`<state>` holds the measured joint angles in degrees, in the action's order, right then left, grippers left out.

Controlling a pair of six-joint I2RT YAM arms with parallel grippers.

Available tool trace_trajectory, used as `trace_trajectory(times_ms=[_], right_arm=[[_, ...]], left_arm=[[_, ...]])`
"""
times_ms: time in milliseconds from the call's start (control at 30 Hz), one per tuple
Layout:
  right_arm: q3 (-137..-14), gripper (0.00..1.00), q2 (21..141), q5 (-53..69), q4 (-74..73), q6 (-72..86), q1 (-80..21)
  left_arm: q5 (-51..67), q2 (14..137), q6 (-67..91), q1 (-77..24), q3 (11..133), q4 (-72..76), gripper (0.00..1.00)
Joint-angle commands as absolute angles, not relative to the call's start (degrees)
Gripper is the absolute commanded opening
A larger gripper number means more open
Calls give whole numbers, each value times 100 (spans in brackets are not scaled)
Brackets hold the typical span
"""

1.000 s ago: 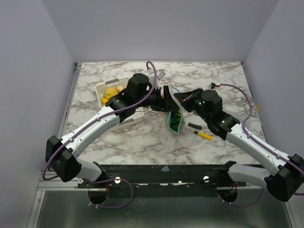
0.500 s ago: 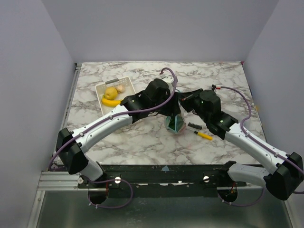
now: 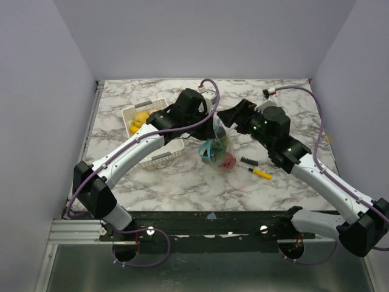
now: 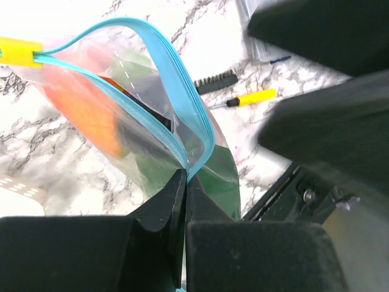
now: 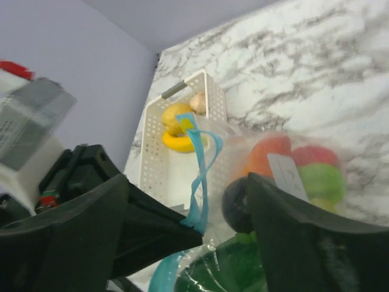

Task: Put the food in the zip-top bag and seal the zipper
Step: Adjust the zipper food storage bag at the center of the board.

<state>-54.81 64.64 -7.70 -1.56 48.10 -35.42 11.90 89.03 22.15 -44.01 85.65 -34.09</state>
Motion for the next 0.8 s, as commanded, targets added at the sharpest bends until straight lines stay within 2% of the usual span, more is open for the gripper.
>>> trace_trajectory(times_ms=[0, 33, 67, 233, 367, 433, 567, 600, 667, 767], right_arm=[[-6190, 87, 6388, 128, -729, 2141, -3267], [-6246, 95, 6394, 424, -763, 1871, -3149], [-6309, 98, 6425, 841, -766, 1713, -2938], [-6393, 97, 6940, 3740, -259, 1596, -1715], [-5757, 97, 7237, 6135, 1797, 2351, -1250], [-5450, 97, 7428, 6708, 2759, 2804, -1238], [-4873, 95, 7879, 7255, 5111, 4247, -1238], [-4838, 94, 7967, 7180, 5280, 4482, -1240], [-5088, 91, 8057, 6510, 4188, 4222, -1240], [-5448, 92, 7939, 5558, 2195, 2968, -1441]], left_arm=[[2741, 8514, 1377, -3923, 8544, -3889, 0], [2987, 8481, 1287, -3842, 8536, -3951, 0], [3214, 8428, 1214, -3748, 8503, -3959, 0], [4409, 8183, 674, -3541, 8489, -4126, 0], [4817, 8264, 197, -3430, 8610, -4486, 0], [4827, 8371, 32, -3384, 8669, -4713, 0], [4809, 8387, -105, -3365, 8624, -4801, 0], [4814, 8373, -61, -3366, 8603, -4770, 0], [4920, 8366, -31, -3366, 8570, -4731, 0], [5092, 8354, -26, -3364, 8493, -4670, 0]])
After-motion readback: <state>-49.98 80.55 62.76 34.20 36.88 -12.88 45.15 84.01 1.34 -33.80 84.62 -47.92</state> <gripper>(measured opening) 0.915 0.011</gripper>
